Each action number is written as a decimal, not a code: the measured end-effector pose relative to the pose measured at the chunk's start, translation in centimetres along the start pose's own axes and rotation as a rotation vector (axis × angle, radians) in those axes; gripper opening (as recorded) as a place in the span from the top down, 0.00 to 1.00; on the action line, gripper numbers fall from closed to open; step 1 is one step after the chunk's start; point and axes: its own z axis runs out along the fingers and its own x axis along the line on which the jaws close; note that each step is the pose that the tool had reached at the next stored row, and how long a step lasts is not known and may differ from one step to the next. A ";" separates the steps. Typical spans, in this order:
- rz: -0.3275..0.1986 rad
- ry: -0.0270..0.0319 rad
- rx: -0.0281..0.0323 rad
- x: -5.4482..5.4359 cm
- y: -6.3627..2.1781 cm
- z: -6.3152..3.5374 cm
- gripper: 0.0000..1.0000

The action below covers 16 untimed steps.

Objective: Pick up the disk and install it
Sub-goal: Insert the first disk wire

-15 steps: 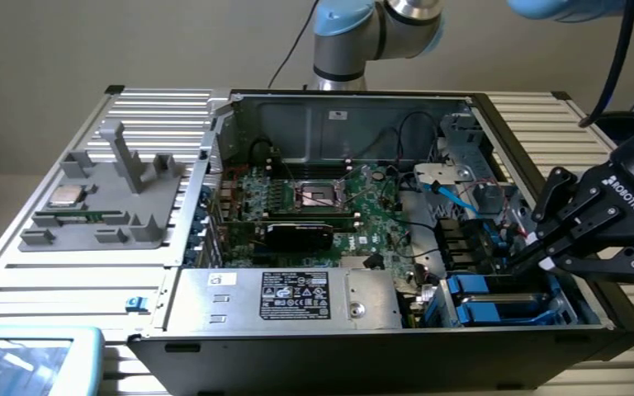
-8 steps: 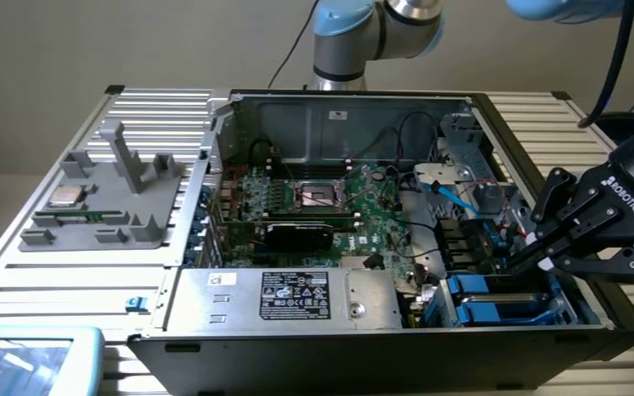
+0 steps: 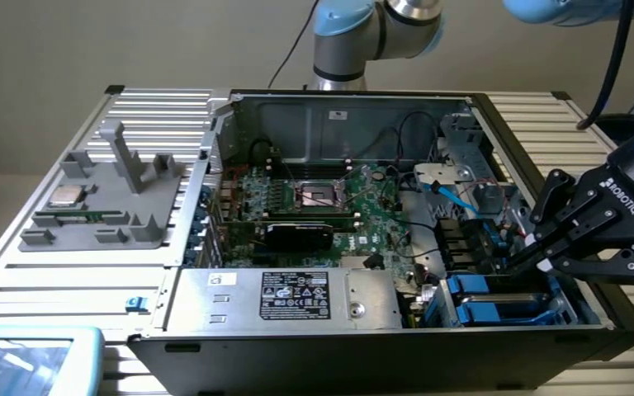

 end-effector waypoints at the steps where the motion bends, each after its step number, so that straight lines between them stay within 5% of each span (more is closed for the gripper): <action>1: 0.000 -0.0001 -0.0003 0.0 0.01 0.02 0.84; 16: 0.000 0.0006 -0.0072 0.0 0.28 0.55 0.84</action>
